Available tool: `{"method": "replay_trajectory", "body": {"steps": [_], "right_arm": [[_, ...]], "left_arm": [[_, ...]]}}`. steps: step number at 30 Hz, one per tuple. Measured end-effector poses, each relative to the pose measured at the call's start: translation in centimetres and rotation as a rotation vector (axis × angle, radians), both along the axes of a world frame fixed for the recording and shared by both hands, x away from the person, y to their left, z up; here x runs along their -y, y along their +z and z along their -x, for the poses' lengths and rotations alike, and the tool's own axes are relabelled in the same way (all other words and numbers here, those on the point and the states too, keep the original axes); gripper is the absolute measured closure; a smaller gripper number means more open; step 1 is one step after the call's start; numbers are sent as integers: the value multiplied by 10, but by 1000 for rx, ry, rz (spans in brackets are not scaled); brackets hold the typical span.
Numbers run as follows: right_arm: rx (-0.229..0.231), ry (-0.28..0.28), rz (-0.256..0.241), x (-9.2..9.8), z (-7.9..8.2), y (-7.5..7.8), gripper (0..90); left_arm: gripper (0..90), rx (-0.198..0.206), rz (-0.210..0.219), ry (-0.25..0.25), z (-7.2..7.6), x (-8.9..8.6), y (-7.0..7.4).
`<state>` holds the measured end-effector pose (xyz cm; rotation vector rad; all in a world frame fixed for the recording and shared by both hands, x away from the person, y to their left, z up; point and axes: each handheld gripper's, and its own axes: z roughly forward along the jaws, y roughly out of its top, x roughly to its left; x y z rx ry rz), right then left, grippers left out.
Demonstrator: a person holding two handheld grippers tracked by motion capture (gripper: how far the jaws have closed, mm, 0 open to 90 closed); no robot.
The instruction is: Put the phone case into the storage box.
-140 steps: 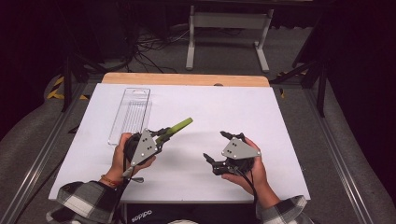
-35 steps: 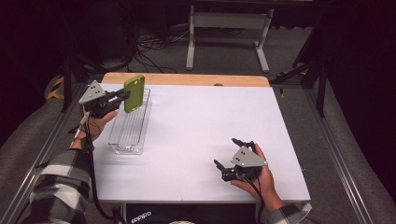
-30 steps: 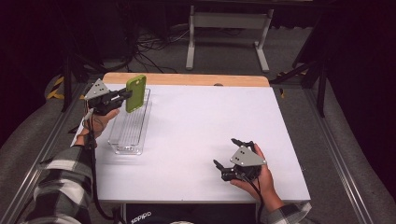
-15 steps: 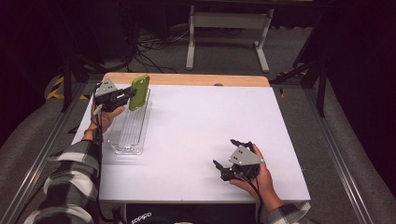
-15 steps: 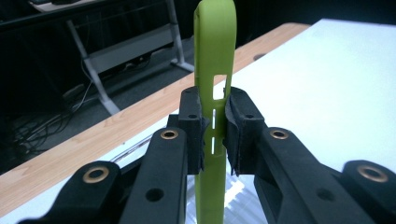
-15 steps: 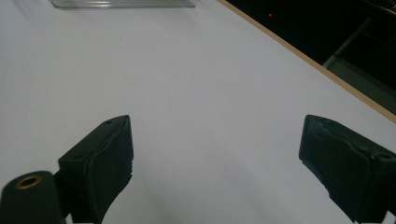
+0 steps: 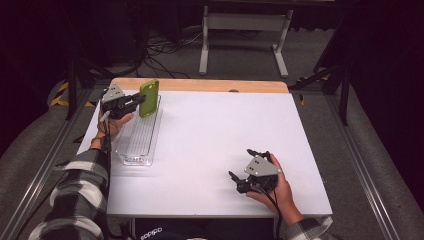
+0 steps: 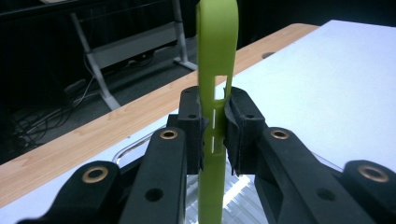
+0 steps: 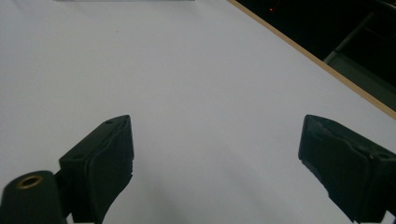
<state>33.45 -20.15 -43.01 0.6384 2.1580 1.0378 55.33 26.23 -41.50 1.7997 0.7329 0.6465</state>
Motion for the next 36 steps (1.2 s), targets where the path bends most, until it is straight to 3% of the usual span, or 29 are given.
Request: {"method": "replay_trajectory", "body": {"steps": [7, 10, 18, 19, 23, 30, 36], "right_arm": [[11, -20, 16, 1, 0, 0, 112], [9, -26, 17, 1, -1, 0, 112], [-6, -30, 29, 1, -3, -2, 111], [-9, -28, 31, 0, -3, -2, 112], [-12, -26, 42, 0, -3, -3, 112], [-24, -28, 36, 1, -6, -4, 112], [-25, -27, 37, 0, -6, -4, 112]], "left_arm": [[778, 7, -70, 124, -3, 1, 0], [768, 2, -68, 164, -5, 0, -2], [738, -23, -50, 216, -10, 0, -2], [734, -26, -56, 241, -12, 1, -3], [732, -42, -51, 256, -15, 1, -4], [735, -34, -72, 280, -19, 2, -7], [743, -32, -77, 265, -18, 6, -7]]}}
